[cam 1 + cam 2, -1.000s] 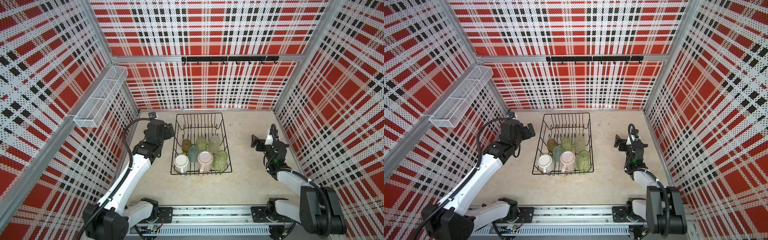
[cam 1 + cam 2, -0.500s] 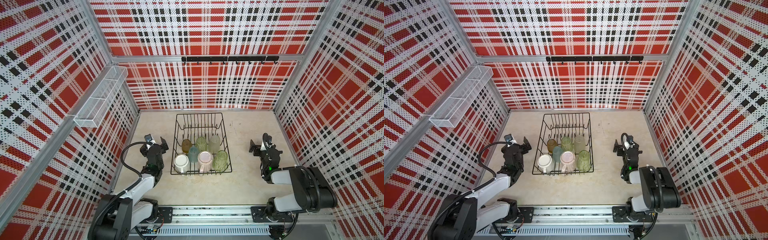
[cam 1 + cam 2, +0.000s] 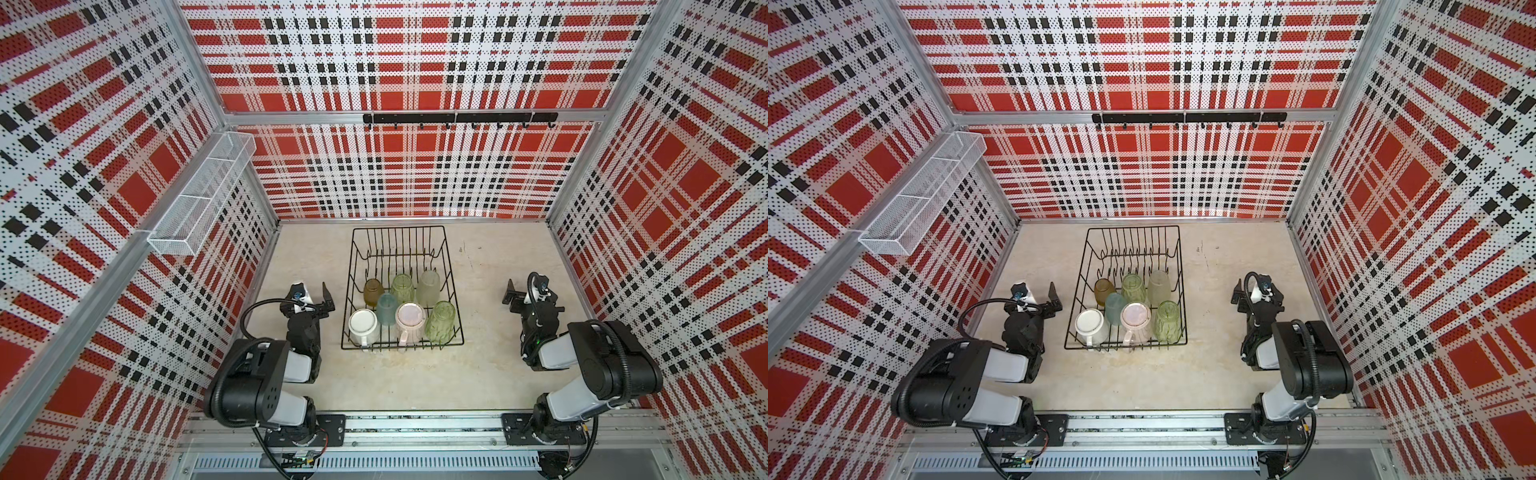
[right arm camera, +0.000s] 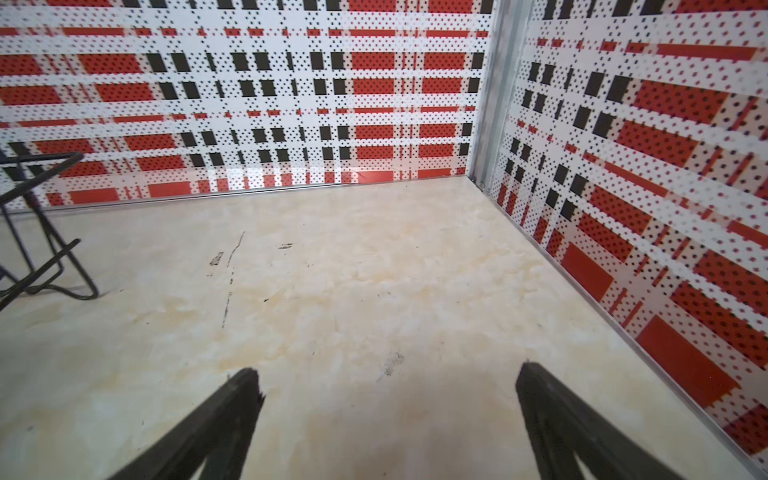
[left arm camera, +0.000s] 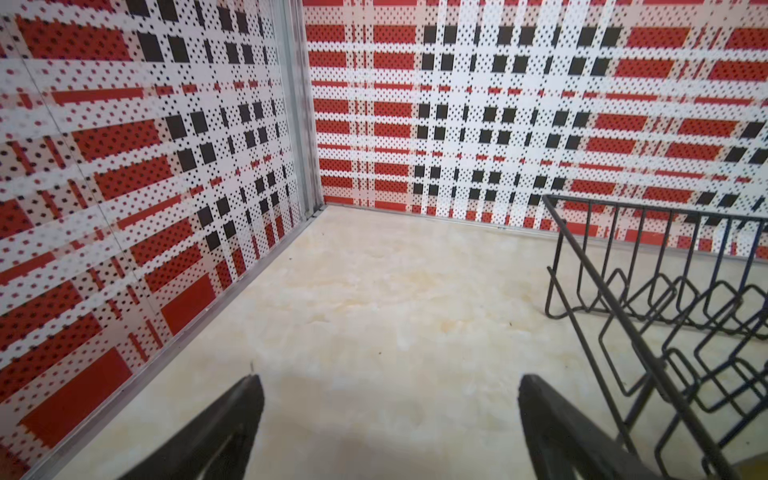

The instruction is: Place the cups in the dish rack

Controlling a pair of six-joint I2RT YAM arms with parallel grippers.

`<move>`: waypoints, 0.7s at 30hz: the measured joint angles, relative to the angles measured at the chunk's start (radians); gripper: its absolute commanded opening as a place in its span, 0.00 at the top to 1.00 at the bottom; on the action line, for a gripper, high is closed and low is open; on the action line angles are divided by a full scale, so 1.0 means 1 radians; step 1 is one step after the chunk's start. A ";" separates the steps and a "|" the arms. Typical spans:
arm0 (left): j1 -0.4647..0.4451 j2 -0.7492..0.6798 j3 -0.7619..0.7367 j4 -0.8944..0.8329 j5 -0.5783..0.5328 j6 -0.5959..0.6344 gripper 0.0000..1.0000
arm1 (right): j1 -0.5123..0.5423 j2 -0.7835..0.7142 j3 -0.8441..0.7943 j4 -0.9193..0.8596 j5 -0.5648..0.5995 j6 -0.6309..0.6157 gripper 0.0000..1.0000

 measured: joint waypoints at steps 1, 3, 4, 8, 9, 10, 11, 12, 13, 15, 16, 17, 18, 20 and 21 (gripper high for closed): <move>0.005 0.038 -0.003 0.051 0.008 -0.002 0.02 | 0.000 0.000 0.011 -0.010 0.013 0.002 0.00; 0.010 0.057 -0.007 0.061 0.032 -0.002 0.02 | 0.001 0.000 0.027 -0.017 0.024 0.004 0.00; 0.011 0.053 -0.005 0.067 0.046 0.000 0.02 | 0.002 0.000 0.031 -0.018 0.027 0.004 0.00; 0.011 0.057 0.007 0.103 0.098 0.008 0.02 | 0.004 0.000 0.034 -0.025 0.037 0.004 0.00; 0.011 0.057 0.010 0.104 0.104 0.009 0.02 | 0.004 0.000 0.034 -0.028 0.037 0.004 0.00; 0.012 0.058 0.013 0.104 0.108 0.009 0.02 | 0.004 0.000 0.034 -0.031 0.039 0.004 0.00; 0.013 0.058 0.019 0.101 0.111 0.009 0.02 | 0.004 0.000 0.034 -0.033 0.040 0.004 0.00; 0.014 0.058 0.024 0.101 0.114 0.008 0.02 | 0.004 0.000 0.034 -0.033 0.041 0.004 0.00; 0.015 0.058 0.029 0.100 0.117 0.008 0.02 | 0.004 0.000 0.034 -0.034 0.041 0.004 0.00; 0.015 0.058 0.041 0.089 0.113 0.005 0.02 | 0.004 0.000 0.034 -0.034 0.043 0.004 0.00; 0.015 0.058 0.050 0.080 0.106 0.001 0.02 | 0.004 0.000 0.034 -0.035 0.044 0.004 0.00; 0.015 0.058 0.059 0.070 0.098 -0.003 0.02 | 0.004 0.000 0.034 -0.035 0.044 0.004 0.00; 0.016 0.058 0.068 0.061 0.093 -0.005 0.02 | 0.004 0.000 0.034 -0.035 0.044 0.004 0.00; 0.016 0.058 0.079 0.047 0.084 -0.008 0.02 | 0.004 0.000 0.034 -0.035 0.045 0.004 0.00; 0.016 0.058 0.080 0.042 0.080 -0.008 0.02 | 0.004 0.000 0.034 -0.035 0.045 0.004 0.00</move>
